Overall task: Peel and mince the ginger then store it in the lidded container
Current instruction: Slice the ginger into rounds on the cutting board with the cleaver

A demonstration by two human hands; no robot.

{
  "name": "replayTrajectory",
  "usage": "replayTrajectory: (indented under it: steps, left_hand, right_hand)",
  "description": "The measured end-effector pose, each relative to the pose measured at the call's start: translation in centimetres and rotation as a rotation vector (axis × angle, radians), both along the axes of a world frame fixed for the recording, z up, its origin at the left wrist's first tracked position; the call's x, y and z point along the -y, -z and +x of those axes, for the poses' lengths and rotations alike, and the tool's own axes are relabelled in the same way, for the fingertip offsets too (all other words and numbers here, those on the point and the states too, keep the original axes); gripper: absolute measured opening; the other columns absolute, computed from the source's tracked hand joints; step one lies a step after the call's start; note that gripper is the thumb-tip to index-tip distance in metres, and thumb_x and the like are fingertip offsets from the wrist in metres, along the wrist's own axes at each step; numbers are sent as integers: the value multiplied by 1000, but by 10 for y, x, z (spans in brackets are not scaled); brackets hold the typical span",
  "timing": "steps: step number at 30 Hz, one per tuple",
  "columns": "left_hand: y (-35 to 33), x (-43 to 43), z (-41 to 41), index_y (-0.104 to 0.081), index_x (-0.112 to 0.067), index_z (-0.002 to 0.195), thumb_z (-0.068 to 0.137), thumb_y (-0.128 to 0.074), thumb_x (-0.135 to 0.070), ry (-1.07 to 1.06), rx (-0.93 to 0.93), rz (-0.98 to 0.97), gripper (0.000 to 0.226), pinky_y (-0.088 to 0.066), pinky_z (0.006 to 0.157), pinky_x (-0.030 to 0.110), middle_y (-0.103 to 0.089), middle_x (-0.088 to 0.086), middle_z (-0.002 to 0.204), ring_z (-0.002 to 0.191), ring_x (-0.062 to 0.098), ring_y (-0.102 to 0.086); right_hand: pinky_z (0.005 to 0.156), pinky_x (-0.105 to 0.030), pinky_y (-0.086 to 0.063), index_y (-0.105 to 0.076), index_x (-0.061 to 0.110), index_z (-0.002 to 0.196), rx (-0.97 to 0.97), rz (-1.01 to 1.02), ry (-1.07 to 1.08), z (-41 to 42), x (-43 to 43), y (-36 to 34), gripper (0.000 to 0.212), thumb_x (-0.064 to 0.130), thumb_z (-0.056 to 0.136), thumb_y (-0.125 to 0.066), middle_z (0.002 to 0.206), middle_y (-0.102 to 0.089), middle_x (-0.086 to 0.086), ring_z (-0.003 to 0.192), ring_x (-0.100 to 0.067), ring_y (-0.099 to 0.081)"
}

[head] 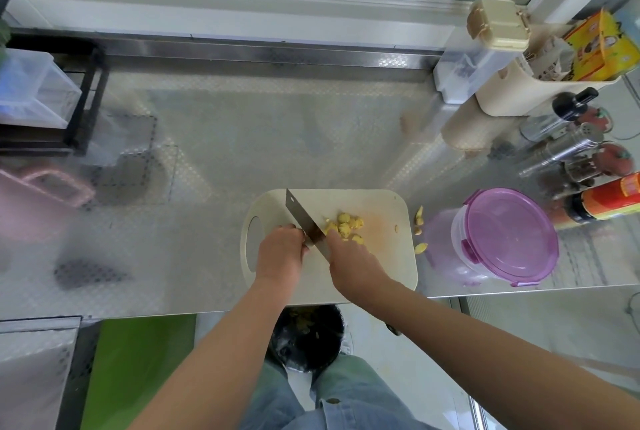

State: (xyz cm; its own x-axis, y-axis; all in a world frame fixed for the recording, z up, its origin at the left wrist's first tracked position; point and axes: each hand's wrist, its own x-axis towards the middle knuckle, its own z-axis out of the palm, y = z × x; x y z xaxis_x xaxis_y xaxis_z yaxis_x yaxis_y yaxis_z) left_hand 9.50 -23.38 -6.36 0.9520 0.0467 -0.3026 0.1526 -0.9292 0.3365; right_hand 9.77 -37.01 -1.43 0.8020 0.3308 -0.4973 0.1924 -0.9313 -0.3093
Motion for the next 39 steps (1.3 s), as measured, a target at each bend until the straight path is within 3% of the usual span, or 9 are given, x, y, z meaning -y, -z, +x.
replayTrajectory:
  steps: [4,9,11,16,24,28,31,34,39]
  left_hand:
    - [-1,0,1,-73,-19,105,95,-54,-20,5,7,-15,22,-48,77,32,-67,1,104,98,22,-57]
    - [-2,-1,-1,-73,-16,95,94,-53,-19,-10,22,-15,19,-43,69,28,-67,2,97,91,21,-57]
    - [0,-2,-1,-73,-18,95,94,-54,-20,-13,24,-36,19,-47,72,30,-68,1,97,91,21,-57]
    - [1,-2,0,-74,-20,104,94,-56,-21,-8,24,-63,21,-49,79,33,-68,1,104,98,21,-58]
    - [1,-3,-1,-74,-15,98,94,-56,-23,-20,37,-59,20,-49,73,36,-68,3,98,93,23,-57]
    - [0,-3,-2,-74,-15,95,93,-57,-24,-15,49,-79,19,-47,72,34,-67,3,94,91,23,-57]
    - [-1,-3,-5,-75,-15,94,93,-58,-22,-15,76,-102,19,-46,71,32,-65,4,91,90,22,-56]
    - [-1,-4,-7,-75,-13,97,93,-60,-21,-35,86,-150,18,-49,75,34,-64,5,91,89,22,-59]
    - [2,-5,-11,-75,-12,93,89,-65,-21,-99,110,-189,14,-47,75,31,-64,4,90,87,21,-59]
  right_hand:
    - [58,-34,-35,-36,11,121,10,12,1,6,-9,3,31,-1,92,-39,86,-53,-9,71,-25,-47]
    - [52,-34,-35,-28,18,92,30,59,-13,19,-28,7,24,-2,90,-41,86,-55,-7,68,-27,-52]
    - [49,-31,-31,-29,17,94,28,60,-14,18,-25,7,23,-2,91,-41,83,-53,-6,66,-25,-49]
    - [54,-33,-34,-35,12,120,27,14,-13,-1,-1,12,31,-2,92,-38,77,-47,-4,66,-24,-48]
    - [51,-35,-36,-37,11,112,44,41,14,6,-13,22,21,1,93,-38,79,-54,-9,64,-29,-51]
    - [56,-36,-36,-35,12,110,8,31,45,11,-8,20,15,6,96,-38,84,-52,-11,70,-31,-47]
    - [63,-38,-41,-35,13,108,-9,70,88,15,-4,20,11,13,98,-39,92,-55,-16,83,-37,-55]
    - [64,-38,-41,-38,9,113,5,128,147,19,2,12,15,17,100,-41,92,-54,-12,83,-34,-54]
    - [60,-36,-37,-31,18,95,56,202,56,22,6,1,11,18,99,-42,85,-49,-6,74,-28,-49]
